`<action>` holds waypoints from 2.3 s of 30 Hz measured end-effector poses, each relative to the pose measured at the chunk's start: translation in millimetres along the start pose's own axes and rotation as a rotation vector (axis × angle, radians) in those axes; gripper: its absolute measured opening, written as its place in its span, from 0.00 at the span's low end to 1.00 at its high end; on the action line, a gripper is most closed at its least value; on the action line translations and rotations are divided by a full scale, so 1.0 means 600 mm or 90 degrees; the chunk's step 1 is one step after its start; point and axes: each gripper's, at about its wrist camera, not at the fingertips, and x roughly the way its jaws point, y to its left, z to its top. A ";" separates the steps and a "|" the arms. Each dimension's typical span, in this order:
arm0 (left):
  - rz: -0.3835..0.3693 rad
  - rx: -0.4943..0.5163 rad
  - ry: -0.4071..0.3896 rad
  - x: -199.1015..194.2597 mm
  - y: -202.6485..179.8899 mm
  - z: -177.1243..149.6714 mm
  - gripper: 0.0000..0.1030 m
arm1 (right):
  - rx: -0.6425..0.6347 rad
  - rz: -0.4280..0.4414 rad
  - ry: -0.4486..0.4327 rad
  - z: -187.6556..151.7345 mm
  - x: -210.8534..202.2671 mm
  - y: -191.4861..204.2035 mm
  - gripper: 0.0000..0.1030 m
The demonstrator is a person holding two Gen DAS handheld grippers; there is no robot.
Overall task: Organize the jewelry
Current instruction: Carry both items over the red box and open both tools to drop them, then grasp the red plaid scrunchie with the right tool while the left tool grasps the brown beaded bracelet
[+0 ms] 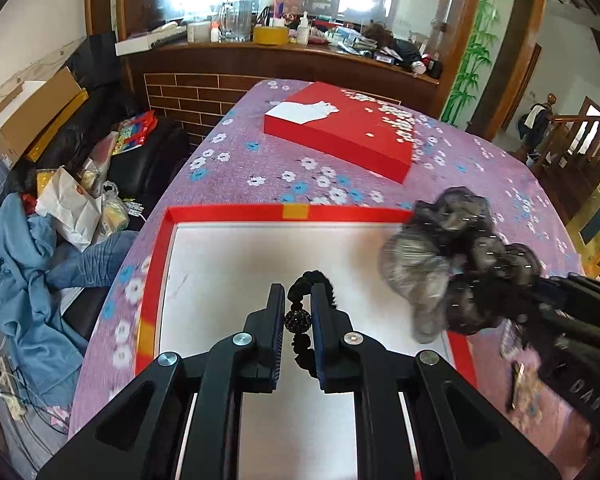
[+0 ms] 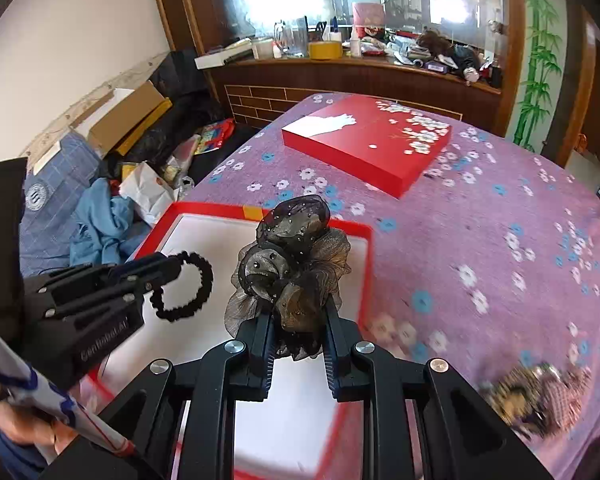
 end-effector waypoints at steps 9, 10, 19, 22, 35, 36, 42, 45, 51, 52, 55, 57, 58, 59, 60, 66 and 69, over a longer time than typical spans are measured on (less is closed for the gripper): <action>0.017 -0.030 0.031 0.083 0.044 0.037 0.12 | 0.004 -0.025 0.040 0.045 0.119 0.010 0.23; 0.018 -0.030 0.033 0.089 0.046 0.037 0.12 | 0.004 -0.030 0.043 0.046 0.127 0.009 0.23; 0.017 -0.035 0.040 0.112 0.050 0.040 0.23 | 0.004 -0.044 0.047 0.046 0.149 0.000 0.55; 0.030 -0.033 0.024 0.102 0.052 0.038 0.35 | 0.007 -0.046 0.033 0.045 0.135 -0.004 0.58; -0.033 -0.023 -0.079 -0.038 -0.010 -0.020 0.42 | -0.046 -0.144 -0.076 -0.014 -0.029 -0.010 0.93; -0.038 -0.021 -0.082 -0.045 -0.018 -0.027 0.42 | -0.039 -0.148 -0.082 -0.023 -0.041 -0.017 0.96; -0.080 0.020 -0.103 -0.091 -0.103 -0.077 0.48 | -0.029 -0.279 -0.142 -0.110 -0.130 -0.083 0.99; -0.100 0.045 -0.100 -0.098 -0.156 -0.097 0.49 | 0.013 -0.273 -0.156 -0.151 -0.169 -0.138 0.99; -0.125 0.109 -0.067 -0.087 -0.254 -0.129 0.49 | 0.190 -0.193 -0.256 -0.234 -0.260 -0.284 0.99; -0.125 0.120 -0.061 -0.083 -0.269 -0.134 0.49 | 0.229 -0.225 -0.256 -0.242 -0.269 -0.311 0.97; -0.128 0.135 -0.038 -0.068 -0.299 -0.141 0.49 | 0.247 -0.265 -0.184 -0.241 -0.264 -0.370 0.68; -0.133 0.140 -0.018 -0.054 -0.318 -0.142 0.49 | 0.274 -0.258 -0.150 -0.242 -0.258 -0.405 0.68; -0.133 0.141 -0.012 -0.050 -0.324 -0.144 0.49 | 0.281 -0.245 -0.139 -0.241 -0.253 -0.420 0.68; -0.133 0.140 -0.002 -0.041 -0.333 -0.142 0.49 | 0.287 -0.236 -0.126 -0.242 -0.249 -0.432 0.68; -0.137 0.138 0.008 -0.035 -0.340 -0.139 0.49 | 0.297 -0.230 -0.104 -0.238 -0.238 -0.445 0.68; -0.168 0.082 0.082 0.023 -0.369 -0.100 0.49 | 0.334 -0.182 -0.056 -0.230 -0.168 -0.488 0.68; -0.174 0.070 0.094 0.049 -0.386 -0.086 0.49 | 0.339 -0.156 -0.036 -0.241 -0.142 -0.500 0.68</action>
